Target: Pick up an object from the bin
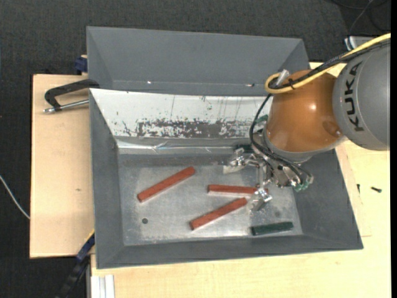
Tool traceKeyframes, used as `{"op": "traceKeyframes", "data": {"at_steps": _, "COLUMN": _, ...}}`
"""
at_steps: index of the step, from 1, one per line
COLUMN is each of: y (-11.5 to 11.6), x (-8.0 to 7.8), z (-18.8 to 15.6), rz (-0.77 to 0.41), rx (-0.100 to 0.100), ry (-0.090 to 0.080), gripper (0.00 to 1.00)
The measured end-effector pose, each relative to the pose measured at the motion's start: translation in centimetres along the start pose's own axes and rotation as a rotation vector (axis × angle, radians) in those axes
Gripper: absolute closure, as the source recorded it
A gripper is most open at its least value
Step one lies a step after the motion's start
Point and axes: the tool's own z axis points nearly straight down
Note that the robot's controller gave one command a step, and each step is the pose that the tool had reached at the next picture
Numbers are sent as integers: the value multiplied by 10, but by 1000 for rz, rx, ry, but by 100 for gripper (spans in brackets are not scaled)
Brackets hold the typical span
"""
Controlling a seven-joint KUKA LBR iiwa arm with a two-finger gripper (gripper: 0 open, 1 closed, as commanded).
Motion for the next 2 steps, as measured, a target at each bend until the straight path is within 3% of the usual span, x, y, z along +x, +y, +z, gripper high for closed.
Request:
{"op": "traceKeyframes", "data": {"at_steps": 1, "y": 6, "x": -1, "z": 66, "rz": -69, "rx": 1, "ry": -4, "gripper": 0}}
{"op": "traceKeyframes", "data": {"at_steps": 2, "y": 6, "x": -2, "z": 60, "rz": -78, "rx": 3, "ry": -7, "gripper": 100}}
